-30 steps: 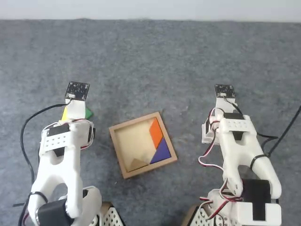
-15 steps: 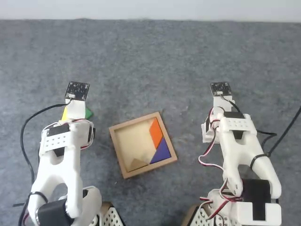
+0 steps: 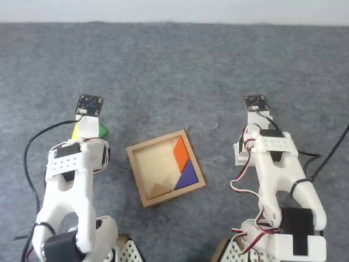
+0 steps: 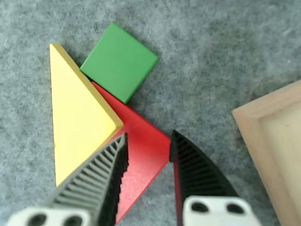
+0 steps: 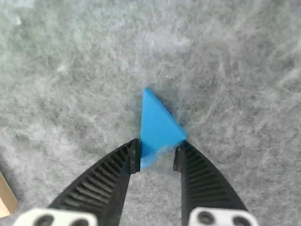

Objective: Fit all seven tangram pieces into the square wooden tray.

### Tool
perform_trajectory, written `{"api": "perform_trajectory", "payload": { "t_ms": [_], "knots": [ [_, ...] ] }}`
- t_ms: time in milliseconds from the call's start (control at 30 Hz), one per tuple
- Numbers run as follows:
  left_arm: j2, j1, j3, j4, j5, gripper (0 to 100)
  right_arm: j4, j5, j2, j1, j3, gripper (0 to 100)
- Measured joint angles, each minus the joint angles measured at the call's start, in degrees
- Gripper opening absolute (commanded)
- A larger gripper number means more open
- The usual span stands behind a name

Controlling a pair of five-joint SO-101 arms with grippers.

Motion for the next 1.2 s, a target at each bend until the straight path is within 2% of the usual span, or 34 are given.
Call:
{"api": "perform_trajectory", "payload": {
  "t_ms": [167,333,500,833,1200],
  "knots": [
    [0.0,0.0,0.0,0.0,0.0,15,0.0,0.0,0.0,0.0,0.0,13.9],
    [0.0,0.0,0.0,0.0,0.0,15,0.0,0.44,0.0,0.0,-0.26,28.0],
    [0.0,0.0,0.0,0.0,0.0,15,0.0,5.01,0.09,-0.18,-3.08,22.0],
    [0.0,0.0,0.0,0.0,0.0,15,0.0,5.8,5.01,-0.18,-3.87,24.2],
    [0.0,0.0,0.0,0.0,0.0,15,3.6,5.89,11.87,-0.18,-11.96,23.1]
  ]
}}
